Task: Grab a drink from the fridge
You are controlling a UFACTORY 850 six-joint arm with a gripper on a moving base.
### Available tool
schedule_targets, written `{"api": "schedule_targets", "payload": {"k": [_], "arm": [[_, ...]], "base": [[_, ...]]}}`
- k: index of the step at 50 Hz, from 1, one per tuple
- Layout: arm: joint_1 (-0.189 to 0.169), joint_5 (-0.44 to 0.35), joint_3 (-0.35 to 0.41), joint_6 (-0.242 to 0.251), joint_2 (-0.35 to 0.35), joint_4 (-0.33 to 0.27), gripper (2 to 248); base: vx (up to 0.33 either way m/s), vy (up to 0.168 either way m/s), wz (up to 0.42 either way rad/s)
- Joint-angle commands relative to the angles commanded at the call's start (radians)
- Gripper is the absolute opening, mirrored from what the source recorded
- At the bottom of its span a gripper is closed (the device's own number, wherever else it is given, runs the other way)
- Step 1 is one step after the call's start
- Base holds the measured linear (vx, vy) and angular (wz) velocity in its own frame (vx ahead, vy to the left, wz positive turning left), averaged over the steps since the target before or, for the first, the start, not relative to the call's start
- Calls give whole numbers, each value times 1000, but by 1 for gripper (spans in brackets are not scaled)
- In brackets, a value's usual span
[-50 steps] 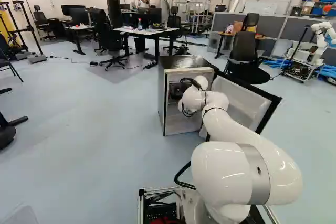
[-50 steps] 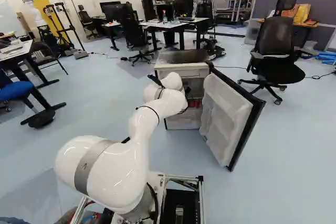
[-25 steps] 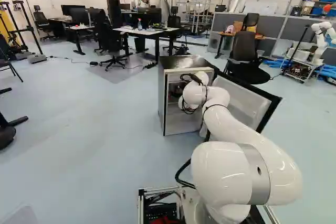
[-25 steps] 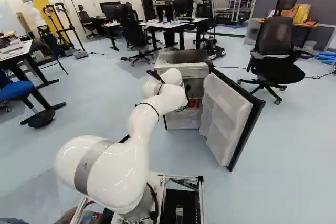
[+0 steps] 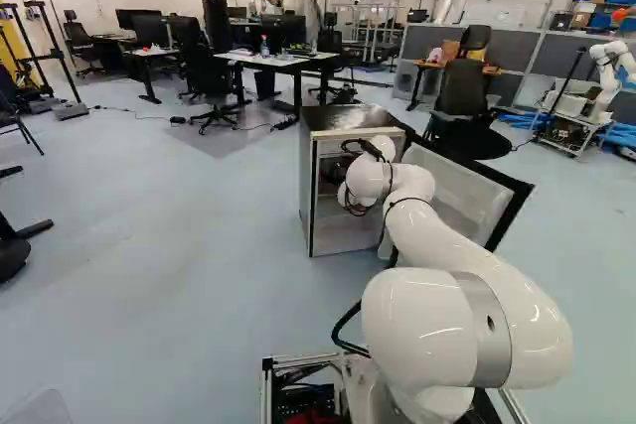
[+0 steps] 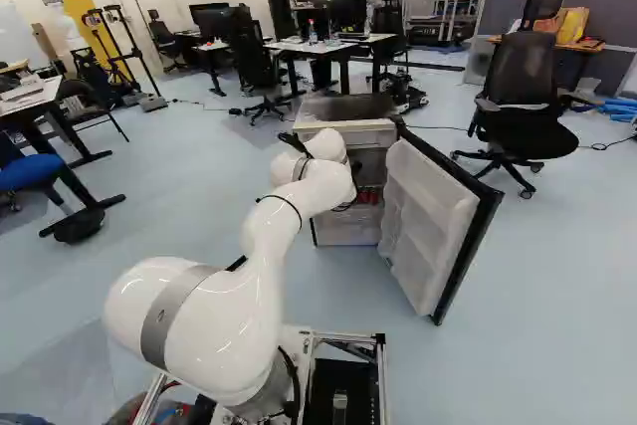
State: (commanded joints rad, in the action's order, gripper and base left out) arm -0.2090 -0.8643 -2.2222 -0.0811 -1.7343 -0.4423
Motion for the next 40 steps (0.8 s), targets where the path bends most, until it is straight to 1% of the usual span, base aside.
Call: {"api": "schedule_targets", "payload": {"k": [11,28,40], "arm": [[-2,0,-22,0,-13,0,247],[1,0,-124,0,-75,0,247],[1,0,-127,0,-77,0,247]], "base": [[0,0,0],[0,0,0],[0,0,0]]}}
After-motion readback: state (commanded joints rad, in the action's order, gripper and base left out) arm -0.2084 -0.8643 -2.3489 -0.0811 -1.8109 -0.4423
